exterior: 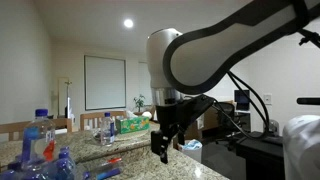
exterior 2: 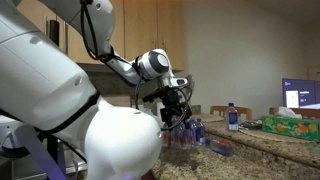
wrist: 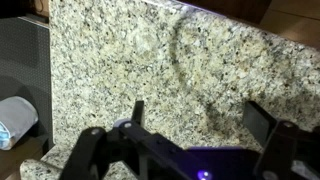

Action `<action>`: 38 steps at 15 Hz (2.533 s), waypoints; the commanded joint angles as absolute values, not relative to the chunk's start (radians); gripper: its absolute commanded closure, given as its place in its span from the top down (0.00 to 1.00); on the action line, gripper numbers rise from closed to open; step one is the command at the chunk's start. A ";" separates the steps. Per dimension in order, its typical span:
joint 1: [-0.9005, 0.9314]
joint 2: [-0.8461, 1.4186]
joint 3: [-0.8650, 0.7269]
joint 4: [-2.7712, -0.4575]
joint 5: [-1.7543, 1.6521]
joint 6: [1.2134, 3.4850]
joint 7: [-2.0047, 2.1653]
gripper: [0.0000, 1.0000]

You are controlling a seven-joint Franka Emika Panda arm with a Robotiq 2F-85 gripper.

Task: Move the two and unpacked bottles forward

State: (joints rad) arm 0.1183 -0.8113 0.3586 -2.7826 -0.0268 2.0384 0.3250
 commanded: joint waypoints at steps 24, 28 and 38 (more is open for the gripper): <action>0.163 -0.343 0.141 -1.943 -0.113 1.823 -0.184 1.00; 0.217 -0.162 0.205 -1.688 -0.089 1.702 -0.209 1.00; 0.265 0.188 0.271 -1.435 -0.279 1.630 0.062 1.00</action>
State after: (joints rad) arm 0.2329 0.1140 0.2763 -1.4445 -0.3021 1.6440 0.0270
